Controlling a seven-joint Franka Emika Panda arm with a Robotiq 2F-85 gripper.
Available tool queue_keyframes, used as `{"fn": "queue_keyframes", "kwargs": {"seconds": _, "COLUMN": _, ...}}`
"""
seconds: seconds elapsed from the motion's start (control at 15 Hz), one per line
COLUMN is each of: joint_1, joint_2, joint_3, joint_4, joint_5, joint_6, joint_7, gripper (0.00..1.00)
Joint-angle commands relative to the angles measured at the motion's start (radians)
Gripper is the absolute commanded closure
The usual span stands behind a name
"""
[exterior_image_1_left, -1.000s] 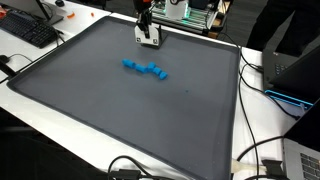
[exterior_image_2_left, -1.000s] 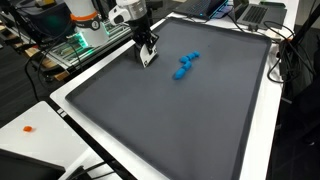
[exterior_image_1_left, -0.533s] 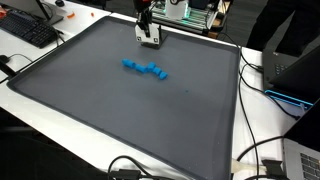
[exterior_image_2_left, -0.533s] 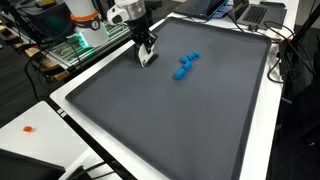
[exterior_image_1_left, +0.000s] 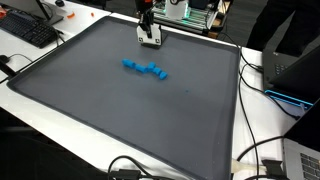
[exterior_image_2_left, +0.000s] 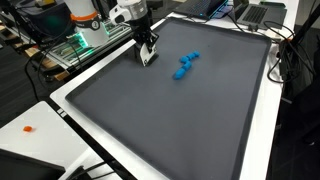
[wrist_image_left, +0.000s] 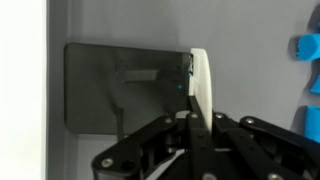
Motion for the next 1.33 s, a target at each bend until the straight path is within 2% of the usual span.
{"fn": "queue_keyframes", "kwargs": {"seconds": 0.0, "joint_1": 0.009, "joint_2": 0.008, "joint_3": 0.007, "joint_4": -0.007, "joint_5": 0.010, "joint_6": 0.030, "joint_7": 0.009, "gripper": 0.99}}
{"fn": "queue_keyframes", "kwargs": {"seconds": 0.53, "joint_1": 0.018, "joint_2": 0.040, "joint_3": 0.014, "joint_4": -0.007, "joint_5": 0.027, "joint_6": 0.085, "joint_7": 0.010, "gripper": 0.99}}
{"fn": "queue_keyframes", "kwargs": {"seconds": 1.07, "joint_1": 0.015, "joint_2": 0.047, "joint_3": 0.012, "joint_4": -0.003, "joint_5": -0.007, "joint_6": 0.045, "joint_7": 0.022, "gripper": 0.99}}
{"fn": "queue_keyframes", "kwargs": {"seconds": 1.13, "joint_1": 0.015, "joint_2": 0.042, "joint_3": 0.011, "joint_4": -0.003, "joint_5": -0.003, "joint_6": 0.044, "joint_7": 0.013, "gripper": 0.71}}
{"fn": "queue_keyframes", "kwargs": {"seconds": 1.2, "joint_1": 0.015, "joint_2": 0.035, "joint_3": 0.010, "joint_4": -0.002, "joint_5": -0.001, "joint_6": 0.038, "joint_7": 0.012, "gripper": 0.71}}
{"fn": "queue_keyframes", "kwargs": {"seconds": 1.27, "joint_1": 0.015, "joint_2": 0.029, "joint_3": 0.009, "joint_4": -0.001, "joint_5": 0.007, "joint_6": 0.029, "joint_7": 0.002, "gripper": 0.64}}
